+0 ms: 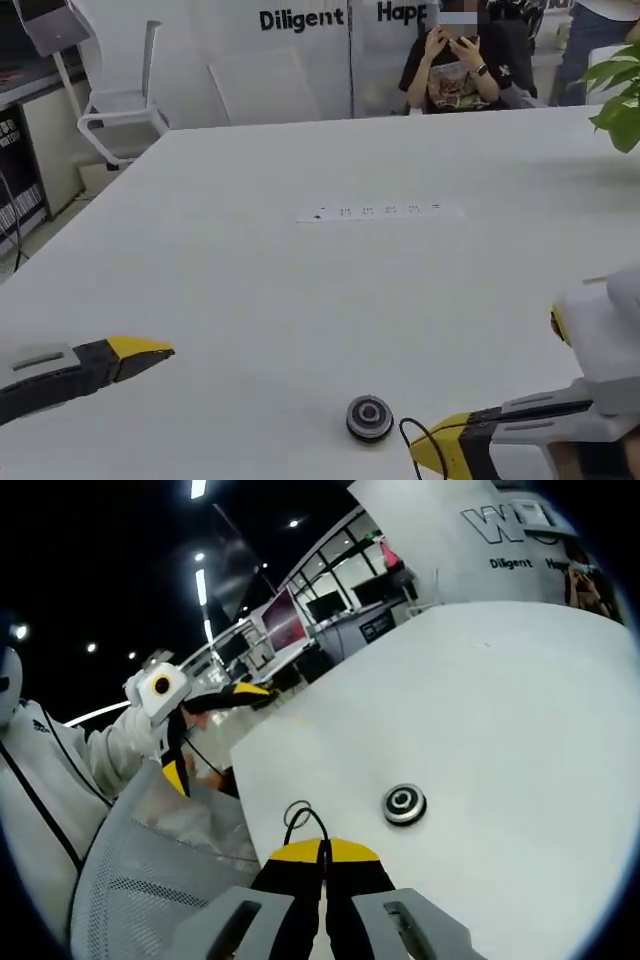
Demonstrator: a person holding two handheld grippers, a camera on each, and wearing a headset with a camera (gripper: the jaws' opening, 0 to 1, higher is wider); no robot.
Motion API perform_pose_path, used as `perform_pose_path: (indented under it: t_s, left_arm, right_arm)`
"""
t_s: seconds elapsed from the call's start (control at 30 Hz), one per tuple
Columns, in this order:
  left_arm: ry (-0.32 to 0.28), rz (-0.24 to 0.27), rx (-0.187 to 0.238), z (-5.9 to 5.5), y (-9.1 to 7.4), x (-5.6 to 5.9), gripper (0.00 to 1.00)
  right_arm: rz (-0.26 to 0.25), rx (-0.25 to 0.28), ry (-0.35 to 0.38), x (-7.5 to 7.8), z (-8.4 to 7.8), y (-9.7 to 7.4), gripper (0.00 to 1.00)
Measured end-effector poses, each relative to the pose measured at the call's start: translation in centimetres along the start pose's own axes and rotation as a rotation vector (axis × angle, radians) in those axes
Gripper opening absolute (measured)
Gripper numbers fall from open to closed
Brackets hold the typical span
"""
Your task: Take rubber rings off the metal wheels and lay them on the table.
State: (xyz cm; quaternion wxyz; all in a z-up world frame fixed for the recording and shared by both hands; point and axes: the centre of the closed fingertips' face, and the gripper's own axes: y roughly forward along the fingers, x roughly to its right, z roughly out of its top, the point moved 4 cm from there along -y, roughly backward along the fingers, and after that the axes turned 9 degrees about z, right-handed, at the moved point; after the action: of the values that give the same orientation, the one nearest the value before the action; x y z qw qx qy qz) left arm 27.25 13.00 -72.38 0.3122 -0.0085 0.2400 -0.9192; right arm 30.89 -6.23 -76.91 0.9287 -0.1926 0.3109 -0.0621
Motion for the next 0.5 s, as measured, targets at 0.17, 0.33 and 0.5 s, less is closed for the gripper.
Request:
perform_pose_path:
  t_s: [0.17, 0.33, 0.5]
  left_arm:
    - [-0.027, 0.033, 0.024, -0.6, -0.6, -0.1, 1.0]
    - [-0.051, 0.056, 0.016, -1.8, -0.9, -0.1, 1.0]
    - [-0.079, 0.088, 0.015, -2.9, -1.2, -0.5, 1.0]
  right_arm:
    - [0.01, -0.012, -0.023, -0.5, 0.6, 0.5, 0.0]
    - [0.015, -0.037, -0.049, -0.6, 1.0, 1.0, 0.0]
    - [0.014, -0.049, -0.068, -0.7, 1.5, 1.3, 0.0]
